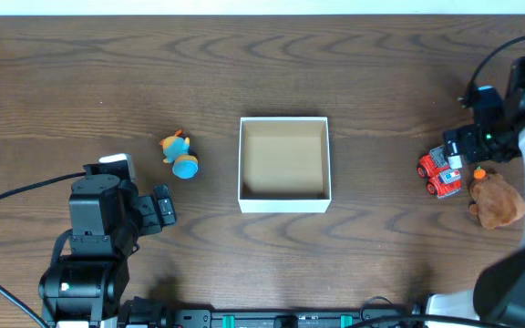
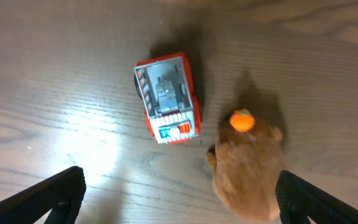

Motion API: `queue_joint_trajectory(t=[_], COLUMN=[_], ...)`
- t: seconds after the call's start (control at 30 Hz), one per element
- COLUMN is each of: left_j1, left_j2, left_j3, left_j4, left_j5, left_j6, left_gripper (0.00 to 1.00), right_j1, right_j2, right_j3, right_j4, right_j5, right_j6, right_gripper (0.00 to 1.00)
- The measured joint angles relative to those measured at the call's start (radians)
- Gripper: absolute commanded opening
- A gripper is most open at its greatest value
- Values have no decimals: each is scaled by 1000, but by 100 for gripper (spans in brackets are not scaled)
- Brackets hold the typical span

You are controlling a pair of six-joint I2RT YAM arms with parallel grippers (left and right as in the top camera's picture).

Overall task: Pack container
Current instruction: 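Move the right gripper over the red toy truck and grasp it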

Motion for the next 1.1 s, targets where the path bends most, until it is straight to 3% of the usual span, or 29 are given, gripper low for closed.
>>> queue_joint_trajectory(t=[0.53,0.67,0.83,1.1], left_j1=[0,0,0,0], left_j2=[0,0,0,0], left_j3=[0,0,0,0], left_j4=[11,23,24,24], left_j5=[0,0,0,0], left_j6=[0,0,0,0], left_gripper=[98,98,98,98], right_j1=[18,34,45,45], right_j2=[273,313,343,344], right_j3=[0,0,0,0], right_j4=[87,89,107,108], right_j5=[-9,-17,-21,-22], right_j6=[-77,-83,-81,-69], right_gripper=[99,91,89,69])
